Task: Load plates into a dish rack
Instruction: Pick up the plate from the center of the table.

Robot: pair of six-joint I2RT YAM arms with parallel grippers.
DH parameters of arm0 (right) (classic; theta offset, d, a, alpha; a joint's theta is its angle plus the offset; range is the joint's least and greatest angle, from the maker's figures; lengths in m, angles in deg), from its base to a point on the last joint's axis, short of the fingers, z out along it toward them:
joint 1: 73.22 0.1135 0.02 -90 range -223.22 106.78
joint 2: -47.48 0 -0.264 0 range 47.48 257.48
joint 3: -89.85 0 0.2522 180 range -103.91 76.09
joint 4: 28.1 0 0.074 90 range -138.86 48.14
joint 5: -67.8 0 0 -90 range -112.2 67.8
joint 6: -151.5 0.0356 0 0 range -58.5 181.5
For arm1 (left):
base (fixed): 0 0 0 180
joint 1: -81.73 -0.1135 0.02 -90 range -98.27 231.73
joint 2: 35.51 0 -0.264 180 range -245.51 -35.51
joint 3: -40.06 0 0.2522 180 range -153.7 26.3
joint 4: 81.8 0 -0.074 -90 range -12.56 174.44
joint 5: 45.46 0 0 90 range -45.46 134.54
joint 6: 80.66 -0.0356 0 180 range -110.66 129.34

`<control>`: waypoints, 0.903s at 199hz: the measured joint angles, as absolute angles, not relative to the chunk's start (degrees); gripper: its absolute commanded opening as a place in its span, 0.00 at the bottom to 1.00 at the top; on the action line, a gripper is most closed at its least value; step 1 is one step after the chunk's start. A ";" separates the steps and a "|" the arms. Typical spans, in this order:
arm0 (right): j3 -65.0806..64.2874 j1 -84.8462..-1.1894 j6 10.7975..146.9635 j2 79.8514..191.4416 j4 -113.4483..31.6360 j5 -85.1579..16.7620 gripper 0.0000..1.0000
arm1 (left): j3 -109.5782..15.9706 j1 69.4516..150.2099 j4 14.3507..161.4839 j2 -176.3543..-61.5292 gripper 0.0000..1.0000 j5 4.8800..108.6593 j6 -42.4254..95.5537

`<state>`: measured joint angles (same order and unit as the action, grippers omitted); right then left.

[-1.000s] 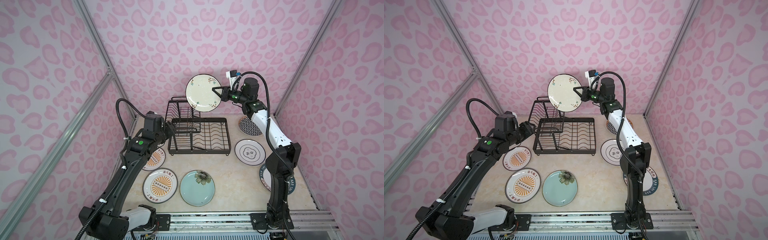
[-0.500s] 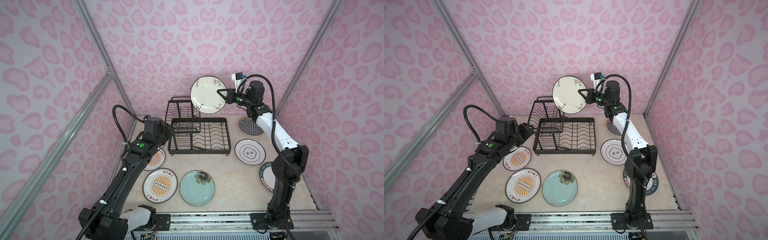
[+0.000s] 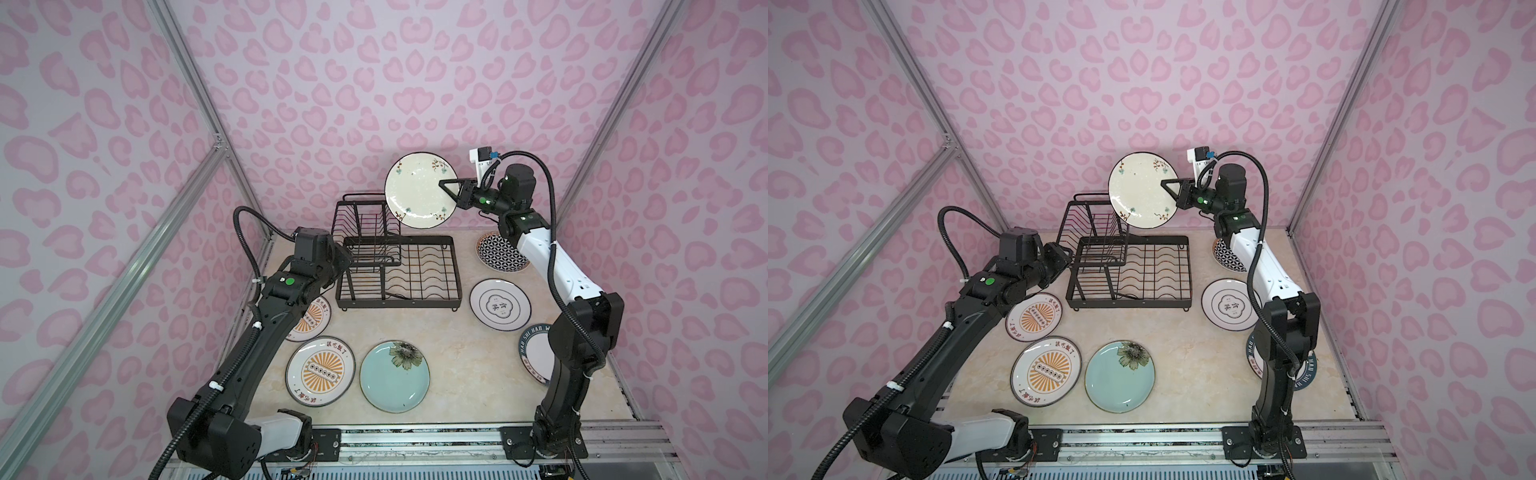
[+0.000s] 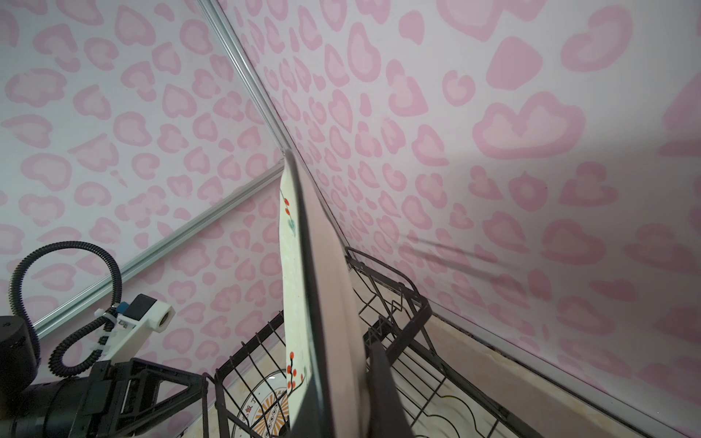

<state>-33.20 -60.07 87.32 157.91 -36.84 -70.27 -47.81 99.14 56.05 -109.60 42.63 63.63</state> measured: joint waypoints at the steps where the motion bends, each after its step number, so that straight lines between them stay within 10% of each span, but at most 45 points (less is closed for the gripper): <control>1: -33.18 -60.07 87.32 157.91 -36.84 -70.27 0.00 | -47.89 99.14 56.05 -109.66 0.44 42.63 63.63; 180: -25.75 -61.89 87.91 153.08 -32.23 -71.78 0.00 | -50.12 98.35 54.94 -112.50 0.09 43.41 60.54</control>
